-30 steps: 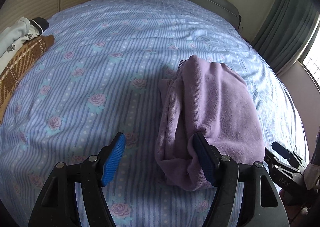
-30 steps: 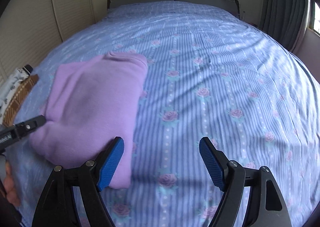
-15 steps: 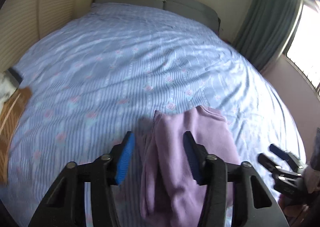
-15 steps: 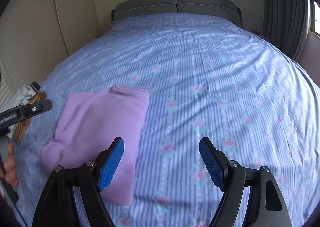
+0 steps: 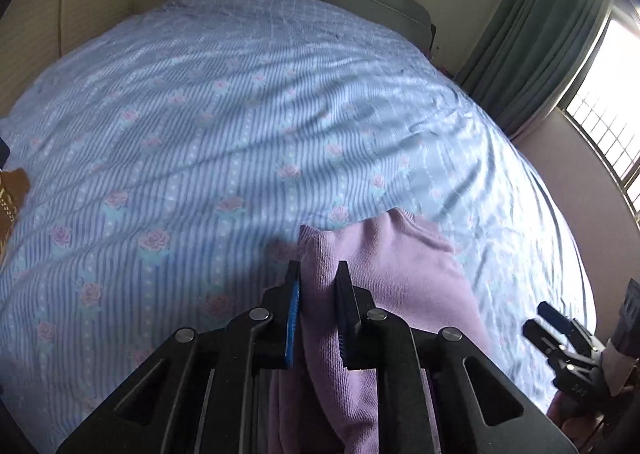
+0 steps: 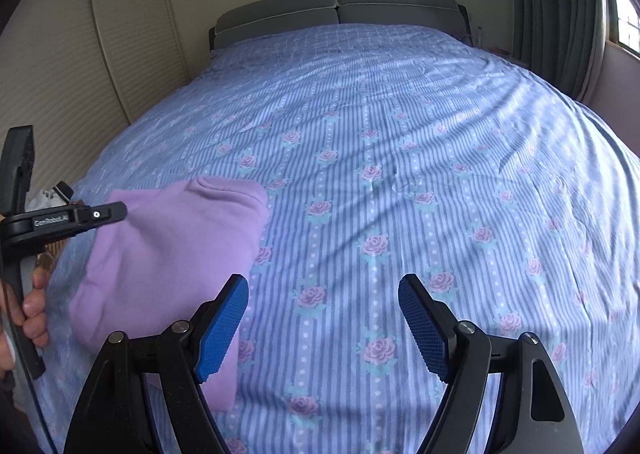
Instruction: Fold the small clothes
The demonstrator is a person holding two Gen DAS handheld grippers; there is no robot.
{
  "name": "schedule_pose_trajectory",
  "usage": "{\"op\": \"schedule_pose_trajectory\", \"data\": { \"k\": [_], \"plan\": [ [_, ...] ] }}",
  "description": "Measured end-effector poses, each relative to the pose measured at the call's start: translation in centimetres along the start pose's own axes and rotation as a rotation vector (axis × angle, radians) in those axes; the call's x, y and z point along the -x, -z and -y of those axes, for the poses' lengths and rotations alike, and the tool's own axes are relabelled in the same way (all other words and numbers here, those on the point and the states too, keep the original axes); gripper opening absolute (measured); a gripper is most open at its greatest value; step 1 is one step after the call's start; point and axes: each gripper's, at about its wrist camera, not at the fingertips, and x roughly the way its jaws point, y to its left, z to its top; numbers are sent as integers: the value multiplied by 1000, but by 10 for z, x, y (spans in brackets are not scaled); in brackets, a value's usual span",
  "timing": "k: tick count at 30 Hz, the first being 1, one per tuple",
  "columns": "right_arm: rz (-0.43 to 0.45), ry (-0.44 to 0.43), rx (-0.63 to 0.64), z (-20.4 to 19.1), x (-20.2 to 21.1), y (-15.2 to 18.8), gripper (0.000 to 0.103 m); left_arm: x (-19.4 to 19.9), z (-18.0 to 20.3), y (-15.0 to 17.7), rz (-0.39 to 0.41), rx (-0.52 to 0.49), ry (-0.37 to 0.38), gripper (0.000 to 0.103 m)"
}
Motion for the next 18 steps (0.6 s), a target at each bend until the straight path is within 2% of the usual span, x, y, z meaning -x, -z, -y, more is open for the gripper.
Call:
{"op": "schedule_pose_trajectory", "data": {
  "k": [3, 8, 11, 13, 18],
  "plan": [
    [7, -3, -8, 0, 2, 0, 78, -20, -4, 7, -47, -7, -12, 17],
    [-8, -2, 12, -5, -1, 6, 78, -19, -5, 13, -27, 15, -9, 22],
    [-16, -10, 10, -5, -1, 11, 78, -7, -1, 17, -30, 0, 19, 33],
    [-16, -23, -1, -5, 3, 14, 78, 10, 3, 25, -12, -14, 24, 48],
    [0, -53, -4, -11, 20, 24, 78, 41, 17, 55, 11, -54, 32, 57]
  ]
}}
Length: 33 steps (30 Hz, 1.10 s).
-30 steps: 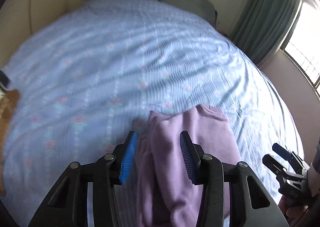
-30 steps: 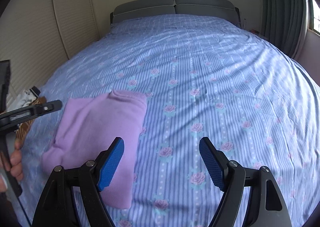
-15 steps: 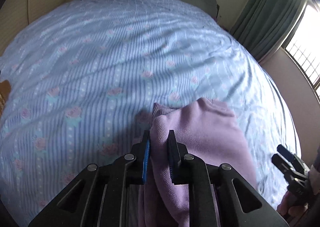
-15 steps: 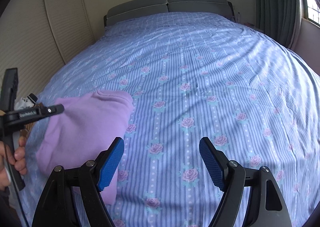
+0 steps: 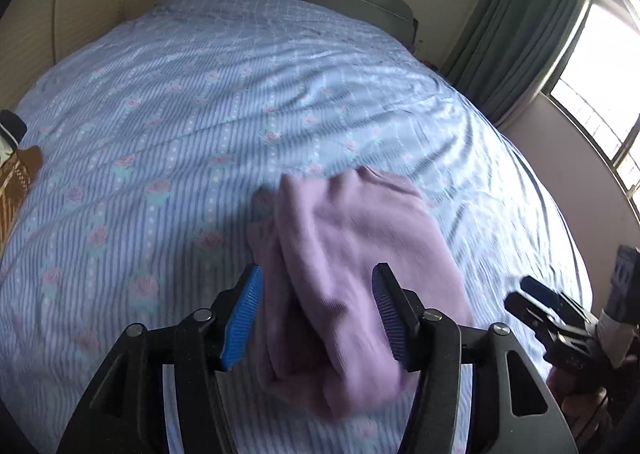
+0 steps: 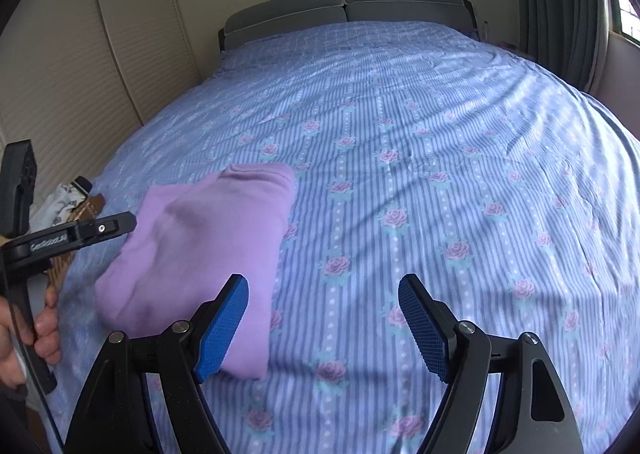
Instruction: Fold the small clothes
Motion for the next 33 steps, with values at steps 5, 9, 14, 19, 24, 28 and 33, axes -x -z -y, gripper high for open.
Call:
{"op": "schedule_pose_trajectory", "data": {
  "k": [5, 9, 14, 19, 24, 28, 33],
  "plan": [
    [-8, -7, -1, -3, 11, 14, 78, -10, 4, 29, -51, -45, -49, 57],
    [-22, -10, -28, 3, 18, 22, 78, -16, -14, 44, -40, 42, -30, 60],
    [-47, 2, -51, 11, 20, 36, 78, 5, -5, 52, 85, 34, -26, 58],
    [-65, 4, -75, 19, 18, 44, 78, 26, 14, 56, 170, -112, 35, 57],
    [-77, 20, -77, 20, 18, 50, 78, 12, 3, 45, 44, -221, 162, 57],
    [-74, 22, -99, 13, 20, 50, 78, 0, -15, 37, -53, -285, 245, 56],
    [-35, 41, -105, -8, 26, 47, 78, -8, -11, 36, -119, -386, 362, 56]
  ]
}}
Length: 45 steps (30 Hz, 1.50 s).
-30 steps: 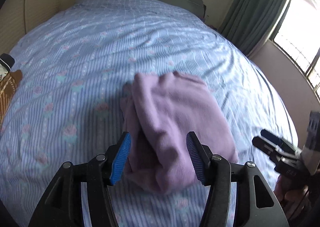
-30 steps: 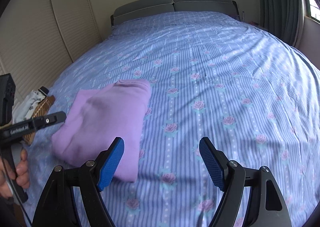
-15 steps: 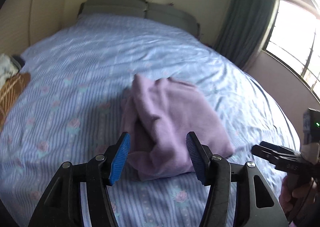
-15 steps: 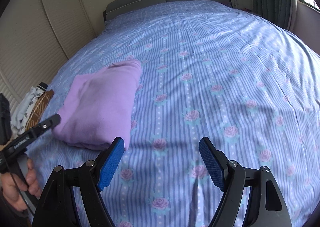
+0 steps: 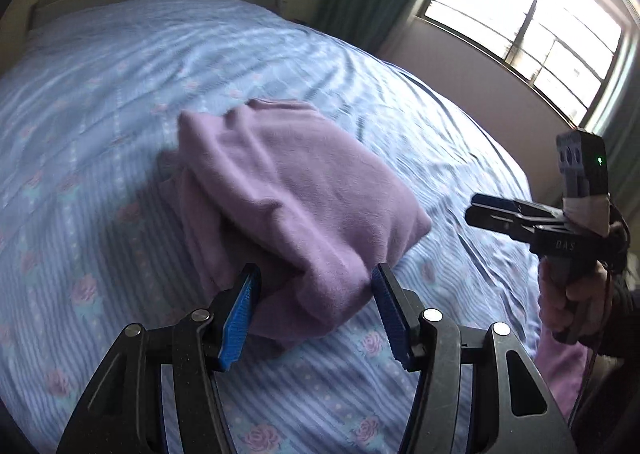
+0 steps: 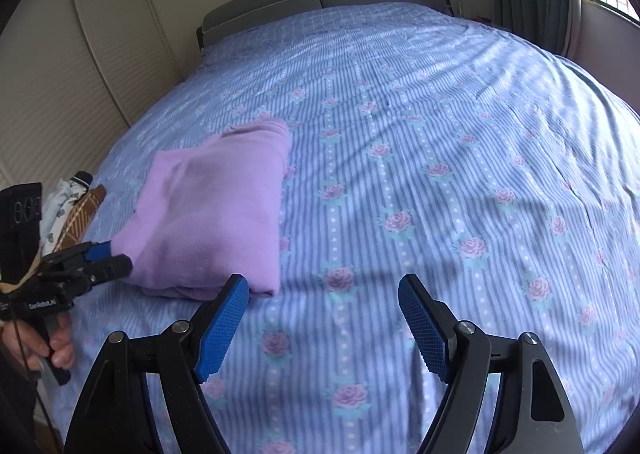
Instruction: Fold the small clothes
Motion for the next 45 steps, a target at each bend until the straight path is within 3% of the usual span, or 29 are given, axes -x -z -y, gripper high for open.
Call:
{"op": "schedule_pose_trajectory", "data": {
  "k": [3, 6, 12, 15, 19, 24, 27, 28, 31, 36, 45],
  "plan": [
    [22, 12, -1, -10, 4, -1, 78, -4, 2, -2, -39, -36, 38, 56],
    [34, 34, -4, -17, 7, -2, 78, -1, 0, 2, -59, -45, 40, 34],
    [45, 63, -31, -20, 9, 1, 78, 15, 3, 23, -31, -51, 5, 20],
    [29, 60, -35, -24, 6, 4, 78, 18, 0, 28, -13, -32, -28, 8],
    [28, 70, -19, -30, 8, 7, 78, 24, -9, 38, -17, -5, -35, 5],
    [28, 75, -18, -33, 11, 11, 78, 35, 1, 34, 24, -64, -75, 6],
    [31, 78, -11, -36, 14, 12, 78, 40, 7, 24, 47, -110, -96, 16],
    [33, 80, -9, -36, 15, 12, 78, 38, 8, 21, 37, -132, -104, 21],
    [37, 90, -9, -34, 17, 12, 78, 24, 10, 17, -32, -205, -121, 21],
    [35, 109, -24, -27, 18, 13, 78, 12, 7, 14, -78, -236, -96, 21],
    [25, 114, -17, -32, 16, 14, 78, 21, -4, 25, -67, -207, -29, 2]
  ]
}}
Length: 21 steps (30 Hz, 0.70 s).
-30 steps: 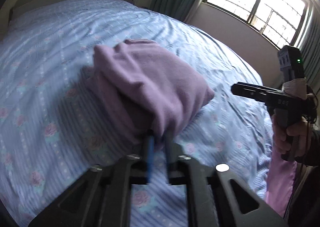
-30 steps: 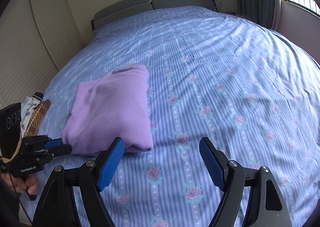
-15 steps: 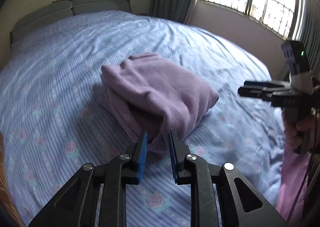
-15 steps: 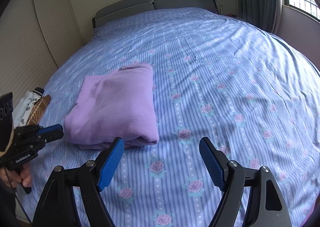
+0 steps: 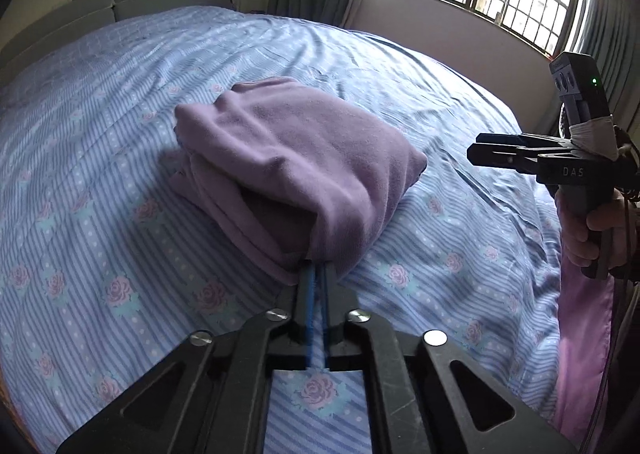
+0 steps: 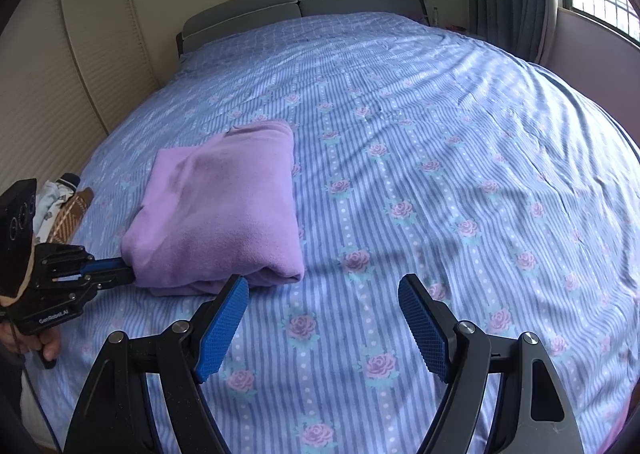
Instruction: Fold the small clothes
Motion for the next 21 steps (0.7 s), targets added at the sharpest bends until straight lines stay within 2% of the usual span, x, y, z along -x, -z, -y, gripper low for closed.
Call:
{"op": "schedule_pose_trajectory", "data": {
  "k": [5, 10, 12, 17, 19, 21],
  "plan": [
    [-7, -2, -1, -3, 0, 1, 78, -7, -4, 12, -35, 3, -29, 2],
    [1, 5, 15, -8, 4, 3, 78, 9, 11, 6, 47, -65, -82, 3],
    [3, 7, 15, -7, 6, 2, 78, 13, 16, 1, 58, -108, -106, 7],
    [2, 13, 13, -6, 7, 2, 78, 0, 15, -7, -22, -179, -122, 8],
    [3, 18, 17, -6, 8, 3, 78, -5, 16, -8, -42, -200, -113, 15],
    [4, 24, 18, -4, 9, 3, 78, -7, 16, -10, -45, -212, -108, 16]
  ]
}}
